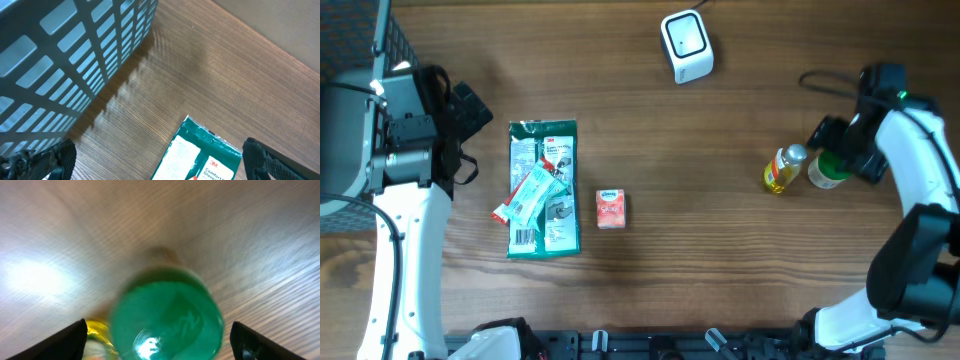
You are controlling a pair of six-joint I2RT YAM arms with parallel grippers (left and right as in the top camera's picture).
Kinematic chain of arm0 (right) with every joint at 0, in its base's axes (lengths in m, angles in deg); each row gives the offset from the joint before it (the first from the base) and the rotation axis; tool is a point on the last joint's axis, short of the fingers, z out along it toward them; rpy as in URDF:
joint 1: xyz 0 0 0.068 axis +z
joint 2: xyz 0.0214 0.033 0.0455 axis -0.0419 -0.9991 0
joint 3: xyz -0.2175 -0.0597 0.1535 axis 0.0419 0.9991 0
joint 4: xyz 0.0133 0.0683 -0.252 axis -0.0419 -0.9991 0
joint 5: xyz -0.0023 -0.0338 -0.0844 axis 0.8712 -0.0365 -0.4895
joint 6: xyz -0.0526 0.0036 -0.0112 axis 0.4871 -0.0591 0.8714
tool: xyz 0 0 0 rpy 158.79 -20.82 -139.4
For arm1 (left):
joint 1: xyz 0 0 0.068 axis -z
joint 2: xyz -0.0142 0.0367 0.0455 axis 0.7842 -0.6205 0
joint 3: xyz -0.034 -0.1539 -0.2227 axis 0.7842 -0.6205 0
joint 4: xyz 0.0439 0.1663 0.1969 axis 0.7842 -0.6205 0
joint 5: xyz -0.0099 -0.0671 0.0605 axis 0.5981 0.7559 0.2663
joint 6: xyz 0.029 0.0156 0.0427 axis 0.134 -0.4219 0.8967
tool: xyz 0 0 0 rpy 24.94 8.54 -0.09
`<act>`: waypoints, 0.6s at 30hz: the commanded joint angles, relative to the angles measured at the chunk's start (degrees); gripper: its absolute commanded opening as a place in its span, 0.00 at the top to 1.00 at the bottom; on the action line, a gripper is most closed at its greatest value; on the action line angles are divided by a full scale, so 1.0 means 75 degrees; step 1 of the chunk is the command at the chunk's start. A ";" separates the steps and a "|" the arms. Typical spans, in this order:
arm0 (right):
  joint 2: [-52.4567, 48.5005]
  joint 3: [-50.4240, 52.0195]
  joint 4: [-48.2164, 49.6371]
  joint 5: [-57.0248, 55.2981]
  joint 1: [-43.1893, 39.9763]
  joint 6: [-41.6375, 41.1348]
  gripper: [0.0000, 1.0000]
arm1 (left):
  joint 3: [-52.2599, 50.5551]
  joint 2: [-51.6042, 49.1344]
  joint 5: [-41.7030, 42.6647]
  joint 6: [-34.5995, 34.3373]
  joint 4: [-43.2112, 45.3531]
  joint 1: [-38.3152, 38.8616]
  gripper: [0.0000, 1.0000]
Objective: Scan the item barcode
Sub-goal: 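Open the right gripper, release the jar and raise the gripper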
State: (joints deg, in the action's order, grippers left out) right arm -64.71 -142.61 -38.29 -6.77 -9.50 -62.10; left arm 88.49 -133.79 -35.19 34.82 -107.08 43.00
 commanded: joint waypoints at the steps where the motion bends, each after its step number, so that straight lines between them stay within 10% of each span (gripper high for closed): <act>1: 0.0647 -0.1728 -0.0682 -0.0111 -0.0009 0.0087 0.07 | 0.0026 0.0006 -0.0041 0.0067 0.0020 -0.0029 0.00; 18: 0.1008 -0.1693 -0.2748 0.1760 0.0801 0.2151 0.15 | 0.0026 0.0006 -0.0041 0.0067 0.0020 -0.0029 0.01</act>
State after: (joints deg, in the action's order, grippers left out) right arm -56.29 -158.89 -59.60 3.68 -5.35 -50.49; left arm 88.49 -133.79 -35.19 34.82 -107.08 43.00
